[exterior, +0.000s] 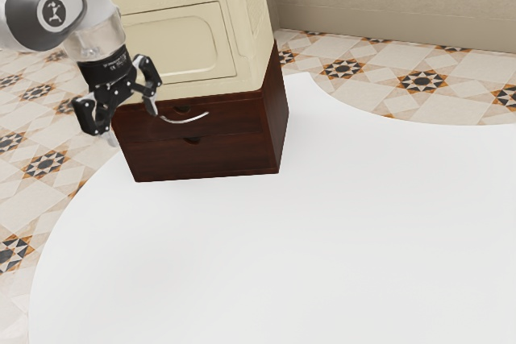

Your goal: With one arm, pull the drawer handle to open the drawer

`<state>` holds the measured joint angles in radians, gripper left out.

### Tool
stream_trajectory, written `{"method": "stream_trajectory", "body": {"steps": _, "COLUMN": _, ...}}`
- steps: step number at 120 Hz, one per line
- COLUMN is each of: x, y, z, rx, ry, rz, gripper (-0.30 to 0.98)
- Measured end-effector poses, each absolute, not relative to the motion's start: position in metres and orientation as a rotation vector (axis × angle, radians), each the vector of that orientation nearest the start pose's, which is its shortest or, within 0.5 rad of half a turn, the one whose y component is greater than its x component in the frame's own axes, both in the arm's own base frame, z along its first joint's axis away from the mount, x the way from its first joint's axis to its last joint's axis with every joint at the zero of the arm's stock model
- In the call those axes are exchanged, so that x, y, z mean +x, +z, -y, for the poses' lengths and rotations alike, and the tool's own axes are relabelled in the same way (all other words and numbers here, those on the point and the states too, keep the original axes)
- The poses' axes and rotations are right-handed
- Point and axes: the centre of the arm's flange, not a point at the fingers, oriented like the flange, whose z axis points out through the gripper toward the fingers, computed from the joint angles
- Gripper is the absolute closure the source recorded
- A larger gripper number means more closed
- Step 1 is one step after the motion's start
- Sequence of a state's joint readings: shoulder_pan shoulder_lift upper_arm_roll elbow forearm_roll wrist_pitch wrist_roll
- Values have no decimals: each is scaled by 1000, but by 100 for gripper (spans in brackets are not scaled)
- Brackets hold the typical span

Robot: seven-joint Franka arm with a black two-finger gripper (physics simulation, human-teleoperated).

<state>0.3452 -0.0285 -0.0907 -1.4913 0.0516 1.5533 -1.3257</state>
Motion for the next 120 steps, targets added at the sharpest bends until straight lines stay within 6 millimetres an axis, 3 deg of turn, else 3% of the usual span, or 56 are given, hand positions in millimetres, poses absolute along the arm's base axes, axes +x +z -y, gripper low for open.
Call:
{"method": "stream_trajectory", "body": {"steps": 30, "x": 571, "y": 638, "z": -172, "rx": 2094, "ry": 207, "rz": -2288, "gripper": 0}}
{"method": "stream_trajectory", "body": {"steps": 52, "x": 600, "y": 617, "z": -181, "rx": 1985, "ry": 252, "rz": -2325, "gripper": 0}}
{"method": "stream_trajectory", "body": {"steps": 80, "x": 597, "y": 613, "z": -221, "rx": 1806, "ry": 301, "rz": -2420, "gripper": 0}}
{"method": "stream_trajectory", "body": {"steps": 97, "x": 608, "y": 608, "z": -209, "rx": 1796, "ry": 306, "rz": -2407, "gripper": 0}}
{"method": "stream_trajectory", "body": {"steps": 120, "x": 621, "y": 587, "z": -218, "rx": 1753, "ry": 300, "rz": -2434, "gripper": 0}}
